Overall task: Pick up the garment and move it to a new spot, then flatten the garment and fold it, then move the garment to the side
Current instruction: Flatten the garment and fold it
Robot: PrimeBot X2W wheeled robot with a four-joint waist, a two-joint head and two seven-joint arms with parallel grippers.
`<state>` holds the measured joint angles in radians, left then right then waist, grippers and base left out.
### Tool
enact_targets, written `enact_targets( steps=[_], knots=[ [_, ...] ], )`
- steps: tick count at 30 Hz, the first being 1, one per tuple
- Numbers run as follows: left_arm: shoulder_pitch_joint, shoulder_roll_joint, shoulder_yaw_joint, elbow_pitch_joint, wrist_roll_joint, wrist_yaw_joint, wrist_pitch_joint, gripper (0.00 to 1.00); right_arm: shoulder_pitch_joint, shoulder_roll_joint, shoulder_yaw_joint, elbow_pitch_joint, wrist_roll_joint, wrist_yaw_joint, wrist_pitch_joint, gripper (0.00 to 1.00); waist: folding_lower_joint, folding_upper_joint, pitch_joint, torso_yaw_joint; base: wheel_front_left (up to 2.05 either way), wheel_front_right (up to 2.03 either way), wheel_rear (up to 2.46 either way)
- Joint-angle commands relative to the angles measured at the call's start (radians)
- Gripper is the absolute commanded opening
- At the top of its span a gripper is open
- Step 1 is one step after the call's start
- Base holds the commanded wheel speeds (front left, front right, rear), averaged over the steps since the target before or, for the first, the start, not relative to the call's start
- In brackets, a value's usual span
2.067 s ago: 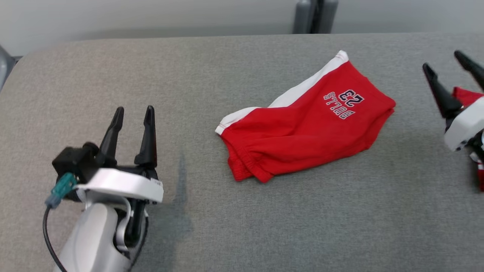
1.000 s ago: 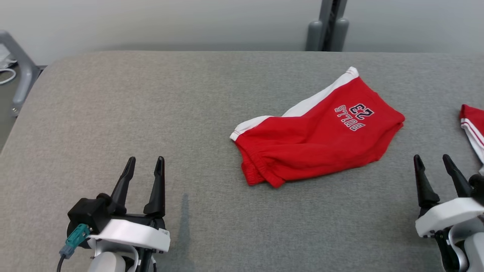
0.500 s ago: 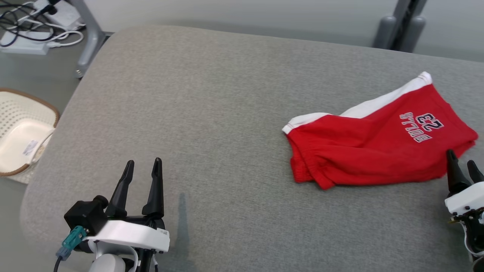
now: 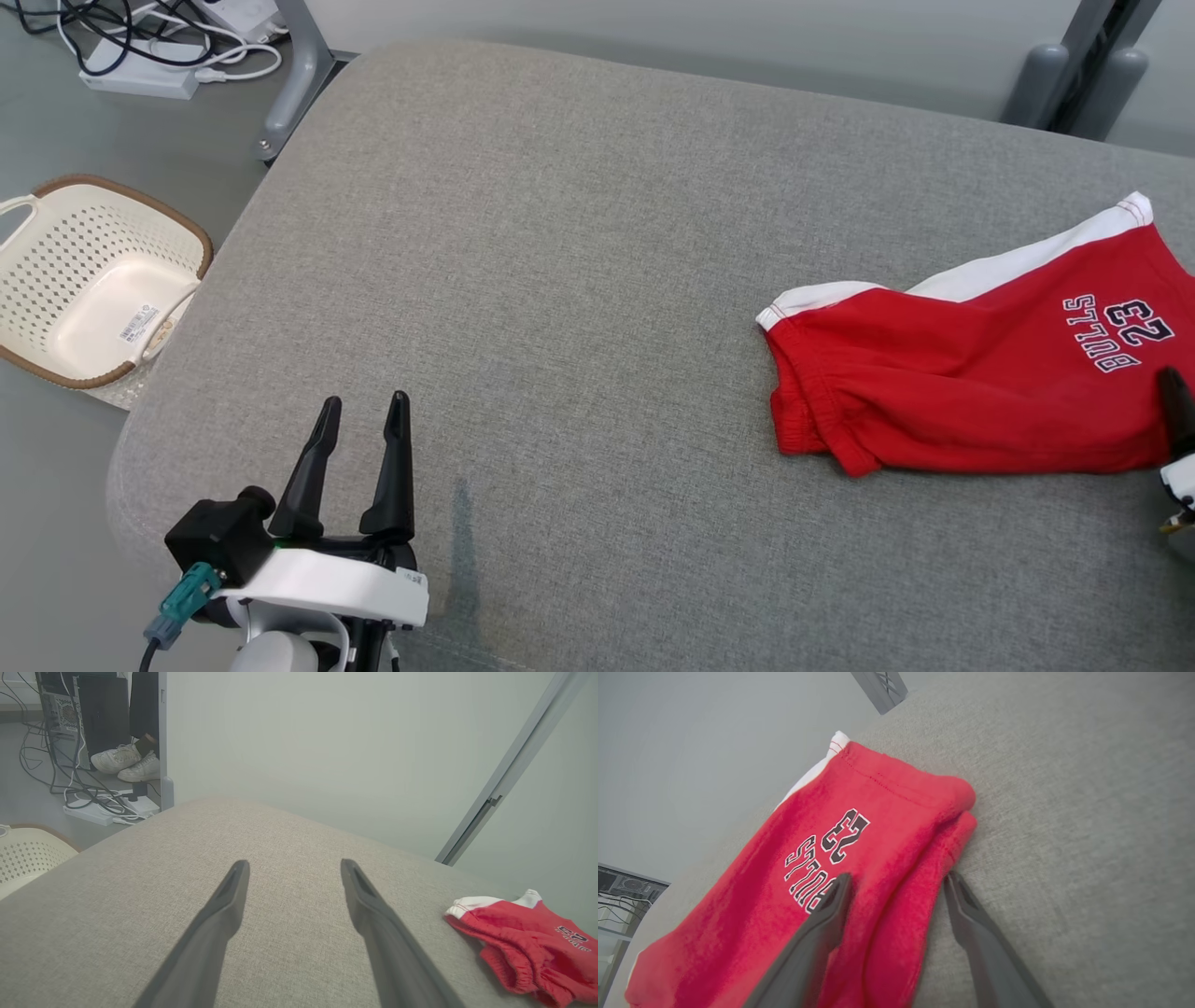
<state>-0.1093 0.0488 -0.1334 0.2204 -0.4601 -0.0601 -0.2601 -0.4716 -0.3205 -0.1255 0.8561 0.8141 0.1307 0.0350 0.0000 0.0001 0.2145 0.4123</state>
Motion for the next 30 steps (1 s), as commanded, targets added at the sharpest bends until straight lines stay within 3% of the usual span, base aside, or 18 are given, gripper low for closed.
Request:
enact_targets(
  steps=[1, 14, 15, 16, 17, 30],
  knots=[
    [0.000, 0.004, 0.000, -0.004, -0.006, 0.006, -0.004, 1.00, -0.002, -0.003, -0.003, 0.025, 0.003, 0.000, 0.013, 1.00, 0.0000, -0.0001, 0.005, 0.002, 0.00, 0.00, 0.00],
    [-0.028, 0.004, -0.018, -0.007, -0.016, 0.014, -0.004, 1.00, -0.115, 0.008, 0.046, 0.147, -0.013, 0.000, 0.122, 0.99, 0.0000, -0.0001, 0.040, -0.004, 0.00, 0.00, 0.00],
    [-0.030, 0.004, -0.019, -0.006, -0.017, 0.015, -0.004, 1.00, -0.121, 0.011, 0.057, 0.145, -0.014, 0.000, 0.127, 0.43, 0.0000, -0.0001, 0.041, -0.006, 0.00, 0.00, 0.00],
    [-0.031, 0.004, -0.020, -0.005, -0.017, 0.016, -0.004, 1.00, -0.124, 0.011, 0.064, 0.145, -0.015, 0.000, 0.130, 0.04, 0.0000, -0.0001, 0.041, -0.007, 0.00, 0.00, 0.00],
    [-0.030, 0.004, -0.021, -0.004, -0.017, 0.015, -0.004, 1.00, -0.125, 0.009, 0.067, 0.148, -0.017, 0.000, 0.126, 0.00, 0.0000, -0.0001, 0.041, -0.008, 0.00, 0.00, 0.00],
    [-0.017, 0.004, -0.015, 0.008, -0.006, 0.014, -0.004, 1.00, -0.098, 0.029, 0.086, 0.091, 0.050, 0.000, 0.007, 0.00, 0.0000, -0.0001, 0.005, -0.067, 0.00, 0.00, 0.00]
  ],
)
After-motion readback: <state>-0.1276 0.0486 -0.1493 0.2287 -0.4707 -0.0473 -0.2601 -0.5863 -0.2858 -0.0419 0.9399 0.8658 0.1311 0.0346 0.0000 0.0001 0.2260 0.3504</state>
